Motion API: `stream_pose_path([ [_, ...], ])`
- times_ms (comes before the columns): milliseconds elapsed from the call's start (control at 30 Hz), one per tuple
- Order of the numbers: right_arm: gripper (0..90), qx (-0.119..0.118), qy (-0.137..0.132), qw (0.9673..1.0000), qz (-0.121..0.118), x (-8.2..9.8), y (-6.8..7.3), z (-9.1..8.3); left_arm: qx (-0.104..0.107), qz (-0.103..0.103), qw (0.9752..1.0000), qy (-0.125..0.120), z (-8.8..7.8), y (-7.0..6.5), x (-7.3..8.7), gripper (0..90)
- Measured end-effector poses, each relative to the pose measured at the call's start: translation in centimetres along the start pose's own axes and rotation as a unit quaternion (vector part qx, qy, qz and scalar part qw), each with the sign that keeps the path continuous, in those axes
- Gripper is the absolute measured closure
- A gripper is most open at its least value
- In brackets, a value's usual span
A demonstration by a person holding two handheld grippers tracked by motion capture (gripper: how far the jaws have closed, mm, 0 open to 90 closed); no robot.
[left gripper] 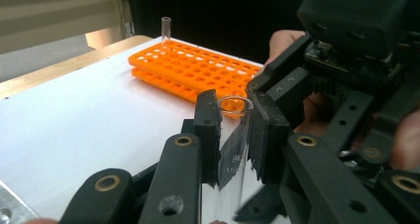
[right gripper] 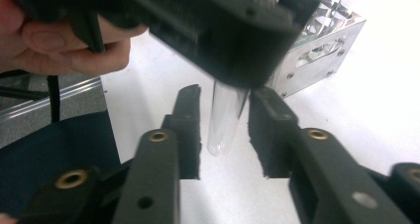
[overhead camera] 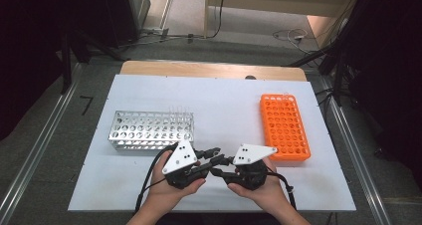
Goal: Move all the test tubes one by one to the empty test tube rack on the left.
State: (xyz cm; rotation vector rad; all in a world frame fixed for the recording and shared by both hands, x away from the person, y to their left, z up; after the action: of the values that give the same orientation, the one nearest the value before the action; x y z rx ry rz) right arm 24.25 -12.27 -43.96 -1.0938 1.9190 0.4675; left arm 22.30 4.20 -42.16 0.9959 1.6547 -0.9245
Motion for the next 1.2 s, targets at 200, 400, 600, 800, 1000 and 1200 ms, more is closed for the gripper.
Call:
stream_pose_path([
  [200,30.9,0.005,-0.026,0.9994,0.023,-0.2,-0.9,-0.6,-0.014,-0.008,0.9998,-0.009,-0.9,0.9,-0.2,76.0],
  [400,8.9,0.015,-0.037,0.9984,0.040,-0.1,-2.3,-1.2,-0.031,-0.014,0.9993,-0.015,-1.8,1.7,-0.5,76.0],
  [600,0.0,0.022,-0.049,0.9973,0.049,0.4,-4.0,-2.0,-0.049,-0.017,0.9983,-0.025,-2.9,2.6,-0.8,76.0],
  [800,0.0,0.036,-0.056,0.9959,0.061,0.8,-5.4,-2.6,-0.069,-0.018,0.9970,-0.031,-4.2,3.5,-1.1,76.0],
  [1000,0.0,0.049,-0.054,0.9950,0.067,1.5,-6.5,-3.0,-0.092,-0.026,0.9946,-0.041,-6.0,4.8,-1.4,76.1],
  [1200,0.0,0.065,-0.056,0.9934,0.077,1.9,-7.6,-3.4,-0.116,-0.032,0.9913,-0.055,-7.6,6.3,-1.9,76.0],
])
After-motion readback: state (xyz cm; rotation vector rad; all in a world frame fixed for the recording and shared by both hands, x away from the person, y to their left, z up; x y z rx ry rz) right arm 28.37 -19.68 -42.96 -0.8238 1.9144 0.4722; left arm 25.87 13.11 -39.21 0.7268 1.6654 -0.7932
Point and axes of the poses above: each handheld gripper's, and its own axes: z roughly forward along the jaws, x roughly out of its underside, y roughly to its left, the point moved 3 cm from there along z, roughly forward along the jaws, and after that the axes turned 14 degrees about x, right-handed, at the moved point
